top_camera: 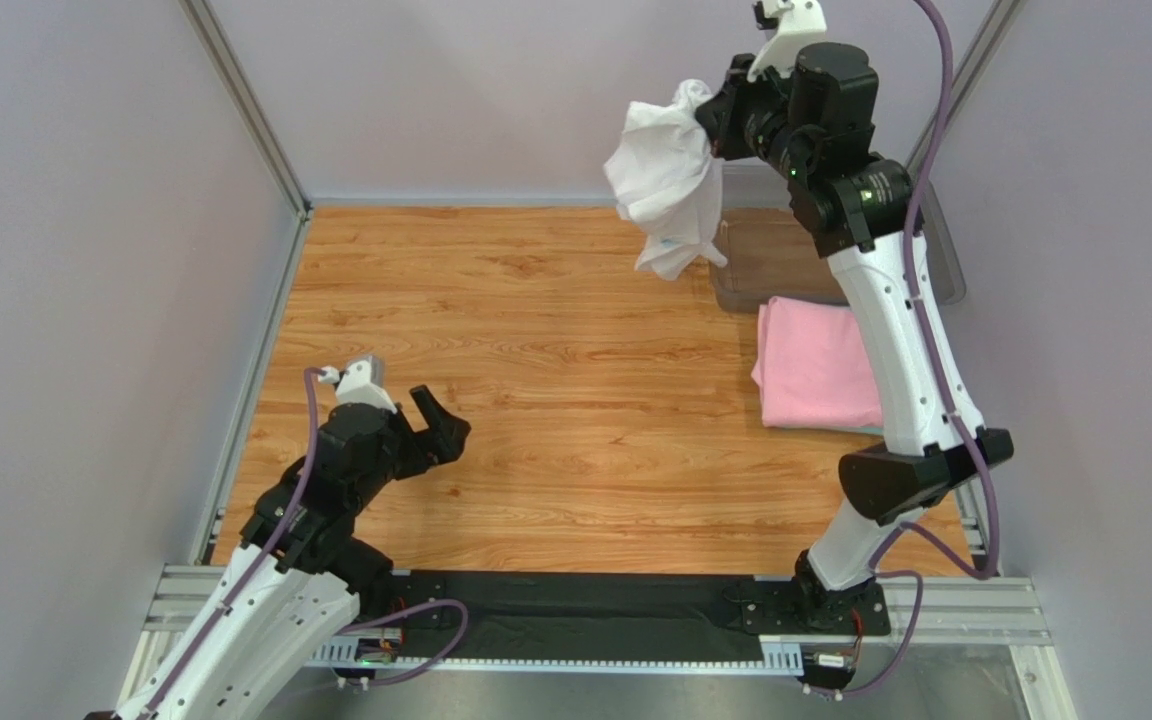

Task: Fold and stack the t-shirts
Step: Move the tshirt to the center of the board

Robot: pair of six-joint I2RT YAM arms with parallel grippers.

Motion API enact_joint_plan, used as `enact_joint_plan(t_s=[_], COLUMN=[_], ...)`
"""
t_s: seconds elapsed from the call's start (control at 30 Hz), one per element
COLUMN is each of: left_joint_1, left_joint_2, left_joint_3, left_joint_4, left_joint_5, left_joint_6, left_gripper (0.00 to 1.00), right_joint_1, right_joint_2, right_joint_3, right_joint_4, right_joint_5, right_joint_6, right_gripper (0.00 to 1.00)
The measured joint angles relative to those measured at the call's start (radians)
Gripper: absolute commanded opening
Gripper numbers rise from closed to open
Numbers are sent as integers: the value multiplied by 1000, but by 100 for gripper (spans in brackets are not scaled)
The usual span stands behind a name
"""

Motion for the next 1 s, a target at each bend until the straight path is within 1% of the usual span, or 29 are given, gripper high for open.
enact_joint_plan(t_s=[0.07,0.2,0.3,0.4,0.47,0.57,0.6,0.63,0.67,0.7,0.77,0.87,0.93,0.97,1.0], left_joint_1=[0,0,0,0,0,0,0,0,0,0,0,0,0,0,0], left_joint_2=[-27,-87,-123,-148,-159,-167,-168,-169,-170,-170,-168,-150,-127,-117,-103], left_joint_3=[-8,-23,-26,-26,-26,-26,-27,-29,-32,-35,-48,-60,-64,-66,-68], left_joint_4=[1,-3,-17,-35,-58,-89,-94,-99,-103,-106,-112,-116,-114,-113,-112], left_joint_5=[10,22,22,21,21,15,14,14,14,14,15,18,24,26,30], left_joint_6=[-7,-23,-37,-56,-70,-85,-90,-95,-99,-102,-109,-113,-113,-114,-114], left_gripper=[100,100,100,100,100,100,100,100,100,100,100,100,100,100,100], right_joint_1=[77,186,250,303,329,341,339,336,332,328,299,232,187,171,161], right_joint_2=[-50,-121,-172,-214,-249,-311,-338,-363,-395,-397,-415,-394,-355,-336,-317], right_joint_3=[-6,-47,-139,-272,-409,-629,-726,-811,-941,-948,-1102,-1267,-1332,-1350,-1360], right_joint_4=[0,7,44,98,163,225,271,280,297,296,338,359,356,354,346], right_joint_5=[-23,-103,-192,-277,-325,-328,-309,-283,-237,-234,-192,-131,-87,-65,-43], right_joint_6=[13,57,104,143,171,204,214,223,242,243,270,301,315,319,318], right_gripper=[0,0,0,0,0,0,0,0,0,0,2,13,31,41,64])
